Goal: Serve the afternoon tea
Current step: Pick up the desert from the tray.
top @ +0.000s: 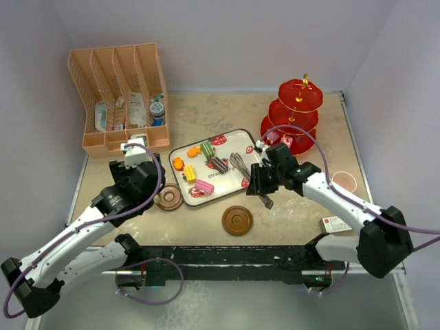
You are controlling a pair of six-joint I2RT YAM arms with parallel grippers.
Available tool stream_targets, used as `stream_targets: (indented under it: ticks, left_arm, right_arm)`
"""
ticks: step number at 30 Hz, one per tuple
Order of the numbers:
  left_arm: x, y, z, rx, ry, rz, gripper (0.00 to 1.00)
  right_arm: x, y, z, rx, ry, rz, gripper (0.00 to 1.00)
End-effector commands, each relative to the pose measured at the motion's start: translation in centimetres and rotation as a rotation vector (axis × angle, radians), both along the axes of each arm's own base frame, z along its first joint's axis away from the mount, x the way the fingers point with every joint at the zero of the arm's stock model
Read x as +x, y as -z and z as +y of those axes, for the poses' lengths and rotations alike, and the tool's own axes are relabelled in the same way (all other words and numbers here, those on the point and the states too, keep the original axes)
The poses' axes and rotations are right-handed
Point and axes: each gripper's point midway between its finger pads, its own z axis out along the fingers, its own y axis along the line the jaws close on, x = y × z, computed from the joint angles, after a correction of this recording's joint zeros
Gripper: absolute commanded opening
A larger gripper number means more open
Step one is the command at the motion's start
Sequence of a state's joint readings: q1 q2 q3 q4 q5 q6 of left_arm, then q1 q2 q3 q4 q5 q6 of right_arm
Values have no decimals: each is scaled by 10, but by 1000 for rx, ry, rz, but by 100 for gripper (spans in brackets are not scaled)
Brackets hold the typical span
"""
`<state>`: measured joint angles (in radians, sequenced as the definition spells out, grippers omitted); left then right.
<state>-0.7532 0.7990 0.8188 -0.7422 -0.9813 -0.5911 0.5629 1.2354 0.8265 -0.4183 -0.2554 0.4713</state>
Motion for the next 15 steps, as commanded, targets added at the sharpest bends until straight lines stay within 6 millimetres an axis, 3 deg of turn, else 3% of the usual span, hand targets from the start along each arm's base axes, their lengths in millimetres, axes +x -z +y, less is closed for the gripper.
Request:
stream_targets:
  ticks: [1,15]
  left_arm:
    - [2,-12,0,-31,-19,-39,88]
    - [2,-13,-1,-40,-9,-39,87]
  right_arm:
    - [24,-25,22,89,-7,-86,34]
    - [29,-9,24,50,-27,-53,36]
